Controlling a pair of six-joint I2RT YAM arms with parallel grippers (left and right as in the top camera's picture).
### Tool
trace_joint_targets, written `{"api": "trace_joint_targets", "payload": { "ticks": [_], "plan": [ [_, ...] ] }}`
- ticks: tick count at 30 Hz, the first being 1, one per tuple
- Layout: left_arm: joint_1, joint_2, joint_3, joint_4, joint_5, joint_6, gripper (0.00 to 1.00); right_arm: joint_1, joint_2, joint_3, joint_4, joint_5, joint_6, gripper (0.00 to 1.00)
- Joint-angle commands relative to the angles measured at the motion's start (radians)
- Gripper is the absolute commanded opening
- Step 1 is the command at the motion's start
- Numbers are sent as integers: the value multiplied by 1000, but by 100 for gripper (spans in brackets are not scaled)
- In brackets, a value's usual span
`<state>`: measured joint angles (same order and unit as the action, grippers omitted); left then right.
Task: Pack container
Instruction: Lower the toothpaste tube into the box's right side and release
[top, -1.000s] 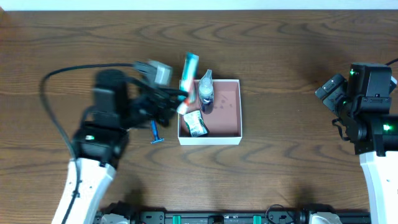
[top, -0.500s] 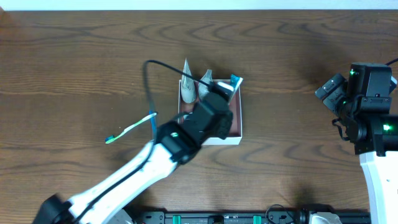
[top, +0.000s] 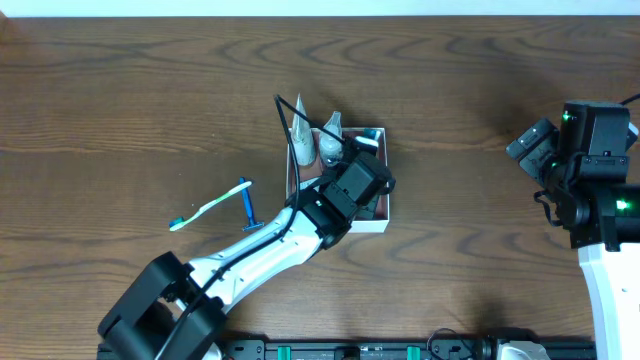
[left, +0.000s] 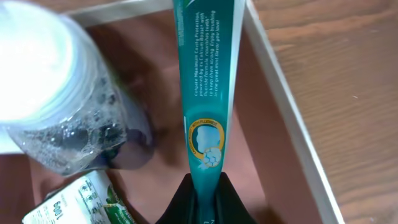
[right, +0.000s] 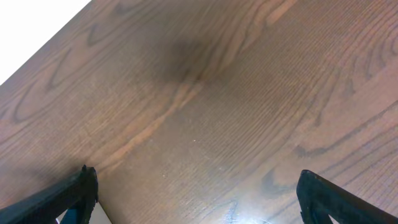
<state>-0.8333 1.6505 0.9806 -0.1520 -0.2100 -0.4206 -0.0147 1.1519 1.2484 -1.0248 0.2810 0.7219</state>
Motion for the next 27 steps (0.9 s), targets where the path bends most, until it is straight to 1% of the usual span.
{"api": "trace_joint_targets", "payload": {
  "ticks": [1, 5, 10, 17, 18, 20, 27],
  "plan": [
    [0, 31, 24, 5, -52, -95, 6, -5, 0, 8, -1, 6, -13, 99],
    [0, 64, 24, 5, -69, -179, 6, -5, 0, 8, -1, 6, -13, 99],
    [0, 96, 24, -15, -69, -252, 6, -5, 0, 8, -1, 6, -13, 99],
    [2, 123, 24, -14, -69, -271, 7, -5, 0, 8, 0, 6, -13, 99],
    [2, 125, 24, -14, -69, -274, 13, -5, 0, 8, -1, 6, -13, 99],
    [2, 126, 24, -14, -69, -273, 17, -5, 0, 8, -1, 6, -13, 99],
    [2, 126, 24, -7, -69, -273, 17, -5, 0, 8, -1, 6, -13, 99]
  ]
}}
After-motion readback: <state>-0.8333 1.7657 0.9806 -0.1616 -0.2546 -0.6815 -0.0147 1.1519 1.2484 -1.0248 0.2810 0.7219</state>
